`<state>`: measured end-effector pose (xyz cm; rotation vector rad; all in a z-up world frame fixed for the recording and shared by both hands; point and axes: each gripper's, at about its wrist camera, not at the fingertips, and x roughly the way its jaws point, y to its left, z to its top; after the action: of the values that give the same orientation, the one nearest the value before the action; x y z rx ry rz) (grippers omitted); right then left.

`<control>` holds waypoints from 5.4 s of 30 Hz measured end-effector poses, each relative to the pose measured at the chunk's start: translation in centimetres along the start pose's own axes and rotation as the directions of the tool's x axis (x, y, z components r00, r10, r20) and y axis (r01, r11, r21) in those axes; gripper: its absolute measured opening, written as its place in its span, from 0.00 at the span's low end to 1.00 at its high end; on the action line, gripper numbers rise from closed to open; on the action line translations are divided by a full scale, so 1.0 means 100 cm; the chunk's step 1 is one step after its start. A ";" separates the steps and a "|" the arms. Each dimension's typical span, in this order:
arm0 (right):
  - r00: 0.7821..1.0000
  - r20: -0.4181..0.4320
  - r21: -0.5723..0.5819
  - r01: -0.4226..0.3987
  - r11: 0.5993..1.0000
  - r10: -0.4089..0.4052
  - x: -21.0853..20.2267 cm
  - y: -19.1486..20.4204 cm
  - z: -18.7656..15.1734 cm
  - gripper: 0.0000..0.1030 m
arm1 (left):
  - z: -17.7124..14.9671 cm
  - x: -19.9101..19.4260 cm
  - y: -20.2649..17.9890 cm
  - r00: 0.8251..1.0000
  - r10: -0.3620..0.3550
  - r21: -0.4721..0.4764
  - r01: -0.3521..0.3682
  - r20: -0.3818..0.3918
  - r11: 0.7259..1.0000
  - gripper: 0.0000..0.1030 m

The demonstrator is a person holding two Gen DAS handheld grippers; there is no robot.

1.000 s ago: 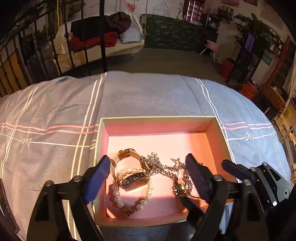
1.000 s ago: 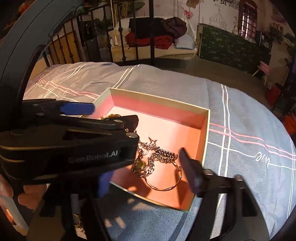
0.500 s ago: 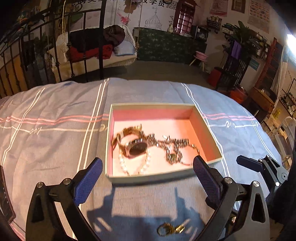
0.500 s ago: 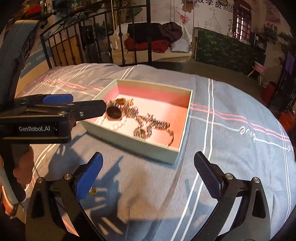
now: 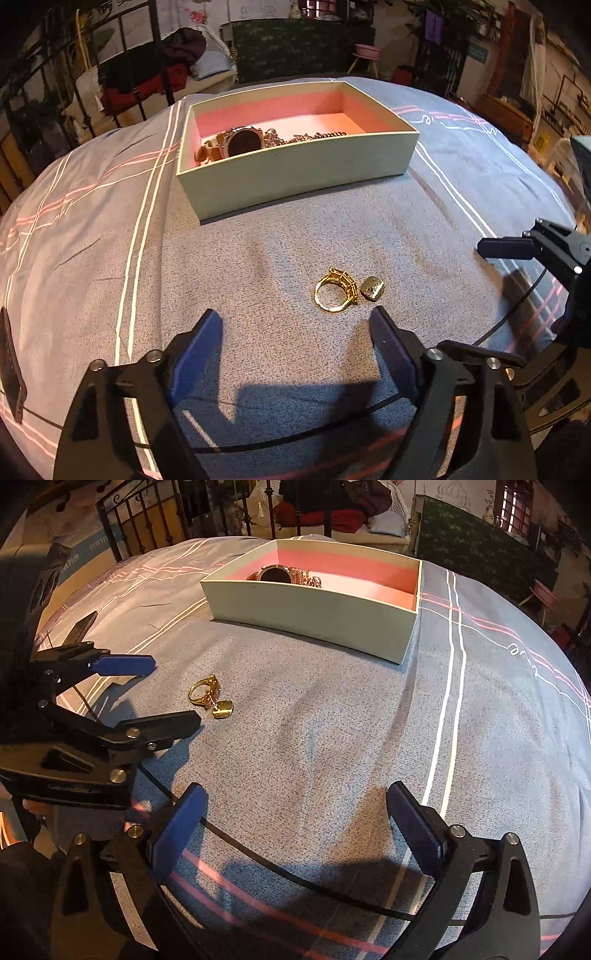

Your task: Organize jewelry

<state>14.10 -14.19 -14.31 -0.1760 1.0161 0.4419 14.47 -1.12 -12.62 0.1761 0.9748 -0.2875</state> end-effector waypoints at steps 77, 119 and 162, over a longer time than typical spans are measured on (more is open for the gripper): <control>0.973 0.215 -0.027 0.088 0.996 -0.080 -0.009 -0.031 0.159 0.15 | 0.163 0.005 0.036 0.992 0.011 -0.175 0.011 0.124 0.985 0.24; 0.973 0.222 0.006 0.072 0.997 -0.071 0.013 -0.035 0.144 0.94 | 0.168 0.021 0.038 0.994 0.081 -0.217 -0.064 0.075 0.974 0.88; 0.595 0.704 0.231 0.324 0.918 -0.387 -0.173 0.005 -0.019 0.94 | 0.024 -0.193 0.003 0.740 0.252 -0.251 -0.116 0.624 0.961 0.94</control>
<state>4.71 -19.15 -0.55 -0.1055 0.1603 0.0666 6.29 1.57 4.81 -0.0181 0.2720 -0.0494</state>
